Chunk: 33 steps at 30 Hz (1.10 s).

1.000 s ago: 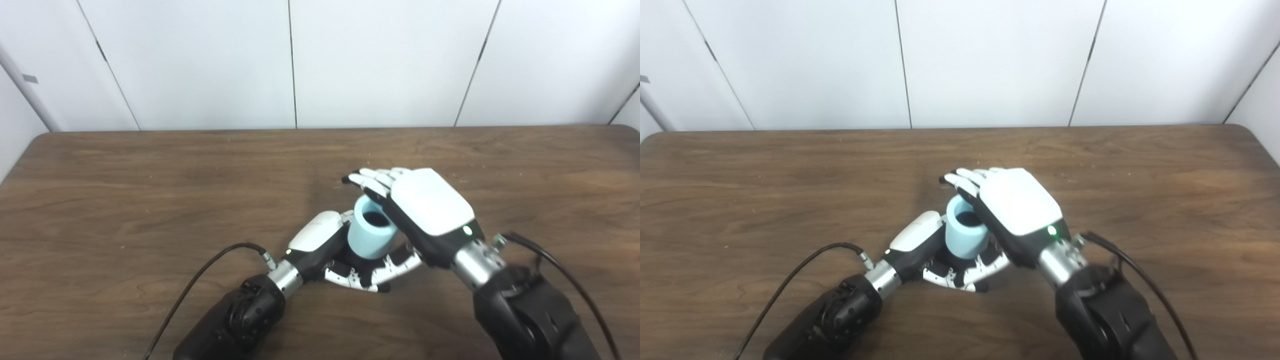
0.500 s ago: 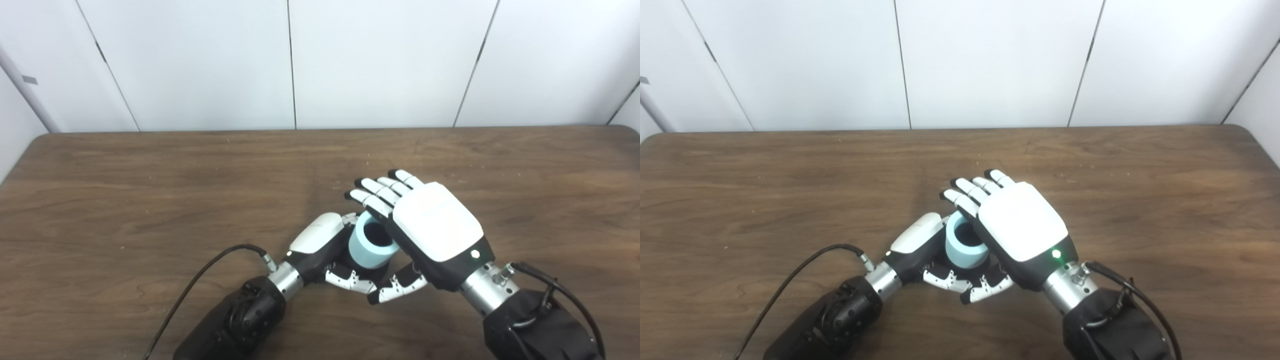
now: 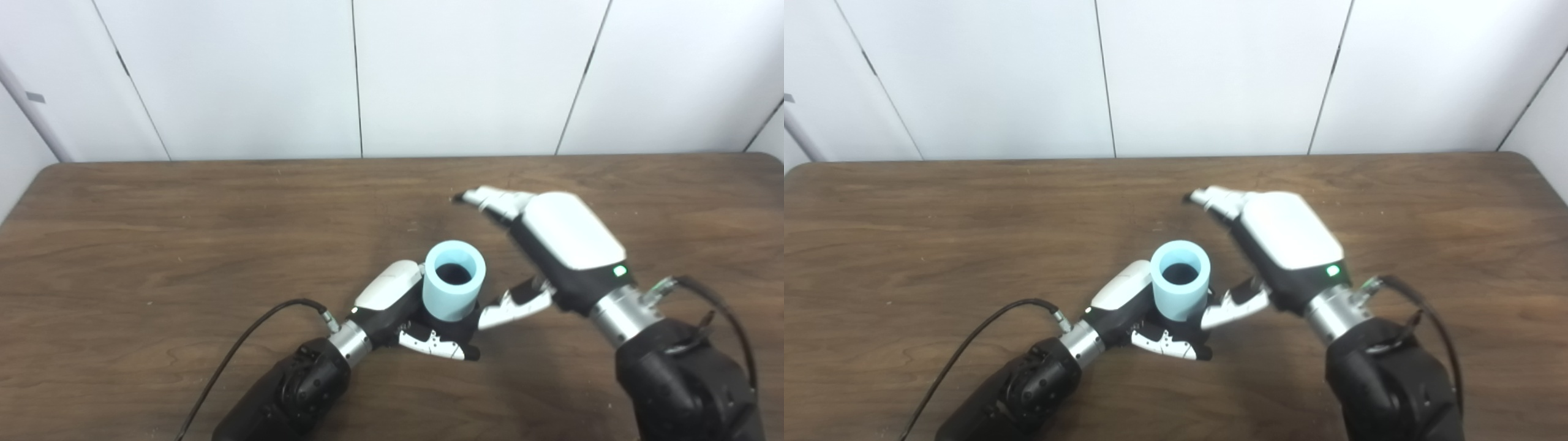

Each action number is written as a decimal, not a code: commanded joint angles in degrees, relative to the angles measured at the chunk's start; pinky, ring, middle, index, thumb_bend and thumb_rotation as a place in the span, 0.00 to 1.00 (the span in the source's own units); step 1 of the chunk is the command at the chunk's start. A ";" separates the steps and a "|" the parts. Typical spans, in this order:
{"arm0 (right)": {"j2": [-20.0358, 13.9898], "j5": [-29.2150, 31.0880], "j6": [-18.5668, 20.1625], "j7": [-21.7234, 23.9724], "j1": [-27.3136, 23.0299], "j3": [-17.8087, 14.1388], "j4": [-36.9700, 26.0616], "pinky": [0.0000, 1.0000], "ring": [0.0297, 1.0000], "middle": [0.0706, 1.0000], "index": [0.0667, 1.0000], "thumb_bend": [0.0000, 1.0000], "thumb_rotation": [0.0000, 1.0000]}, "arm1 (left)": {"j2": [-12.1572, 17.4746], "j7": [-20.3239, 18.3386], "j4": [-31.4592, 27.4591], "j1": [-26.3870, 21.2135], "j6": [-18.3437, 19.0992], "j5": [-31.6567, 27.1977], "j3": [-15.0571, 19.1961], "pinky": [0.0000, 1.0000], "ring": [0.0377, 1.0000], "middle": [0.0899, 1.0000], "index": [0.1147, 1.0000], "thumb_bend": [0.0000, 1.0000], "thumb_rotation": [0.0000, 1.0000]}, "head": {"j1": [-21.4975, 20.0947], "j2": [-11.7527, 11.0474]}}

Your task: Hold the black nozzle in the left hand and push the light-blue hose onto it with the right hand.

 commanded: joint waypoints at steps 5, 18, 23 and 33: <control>4.27 14.15 0.75 -11.89 1.02 -9.05 -0.97 0.76 0.85 0.90 0.92 0.73 0.36 | 3.31 -8.68 2.78 4.46 4.86 0.45 -1.15 0.92 0.91 0.82 0.79 0.66 0.45 | -0.03 -0.27; 4.29 24.95 -9.11 -29.14 14.38 -11.01 5.69 0.75 0.86 0.95 0.94 0.71 0.32 | 4.31 19.38 -8.46 6.12 -14.36 14.94 9.62 1.00 1.00 1.00 1.00 0.89 0.55 | 0.23 -0.85; 10.83 38.38 0.63 -29.11 16.96 -11.79 4.82 0.73 0.84 0.91 0.92 0.67 0.28 | 4.63 17.01 -17.95 9.85 -15.20 9.52 14.82 1.00 1.00 1.00 1.00 0.93 0.64 | 1.01 -1.42; 11.62 48.98 -3.12 -29.90 20.02 -11.36 11.57 0.75 0.84 0.89 0.89 0.62 0.37 | 1.26 15.16 -28.98 22.36 -12.63 -3.41 23.04 1.00 1.00 1.00 1.00 0.95 0.76 | 1.21 -1.71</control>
